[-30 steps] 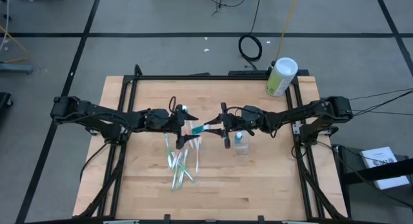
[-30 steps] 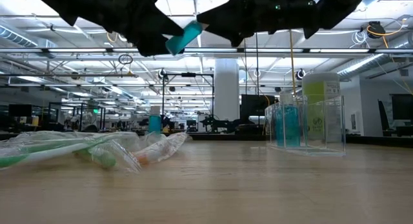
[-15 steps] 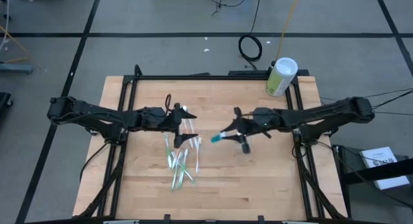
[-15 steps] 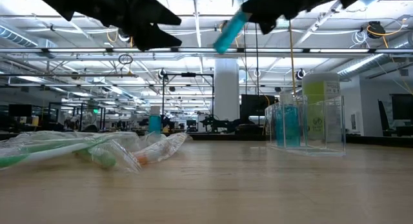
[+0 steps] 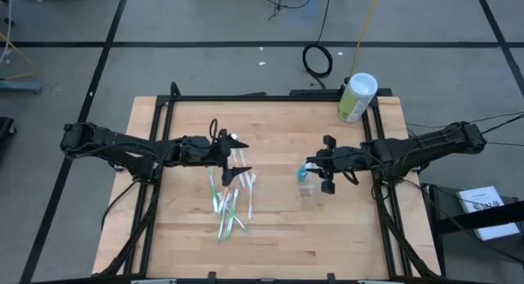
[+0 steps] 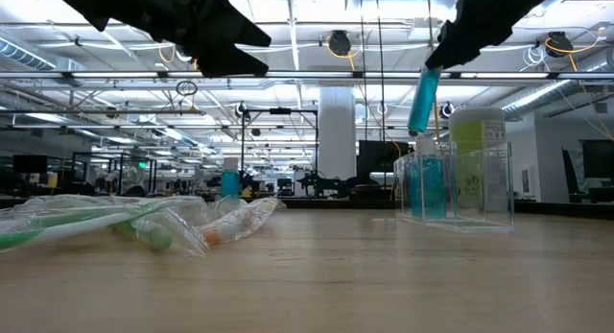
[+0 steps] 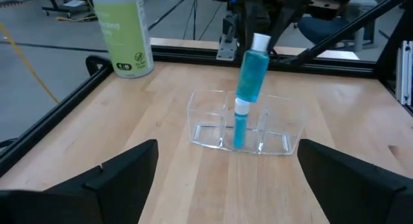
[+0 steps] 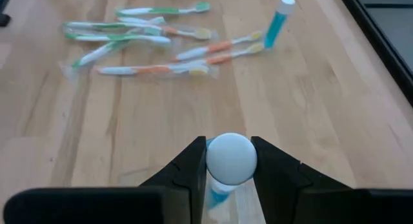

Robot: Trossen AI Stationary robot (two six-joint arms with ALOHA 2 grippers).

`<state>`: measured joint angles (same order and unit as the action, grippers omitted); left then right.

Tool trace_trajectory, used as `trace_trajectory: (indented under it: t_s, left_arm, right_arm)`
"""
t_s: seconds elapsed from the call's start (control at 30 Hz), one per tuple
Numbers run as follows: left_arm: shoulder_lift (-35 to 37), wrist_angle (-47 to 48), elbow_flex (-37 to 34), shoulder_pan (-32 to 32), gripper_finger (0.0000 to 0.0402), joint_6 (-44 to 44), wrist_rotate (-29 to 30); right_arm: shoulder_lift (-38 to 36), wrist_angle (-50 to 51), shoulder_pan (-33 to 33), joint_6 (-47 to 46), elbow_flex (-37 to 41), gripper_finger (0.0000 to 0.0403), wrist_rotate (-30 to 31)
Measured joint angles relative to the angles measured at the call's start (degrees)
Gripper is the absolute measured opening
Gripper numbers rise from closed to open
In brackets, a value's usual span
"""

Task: Pick & Place toothbrushing station
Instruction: Put the blue mouthwash into the middle of the transparent organizer

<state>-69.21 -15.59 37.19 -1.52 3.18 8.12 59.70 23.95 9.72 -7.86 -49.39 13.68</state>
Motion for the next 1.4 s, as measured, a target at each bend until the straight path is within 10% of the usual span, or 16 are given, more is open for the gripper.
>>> trace_trajectory:
  t_s: [1.4]
  left_arm:
    - [0.0, 0.42, 0.0, 0.0, 0.0368, 0.32, -0.02]
  right_arm:
    - [-0.43, 6.16, -1.82, -6.62, 4.29, 0.0096, -3.46]
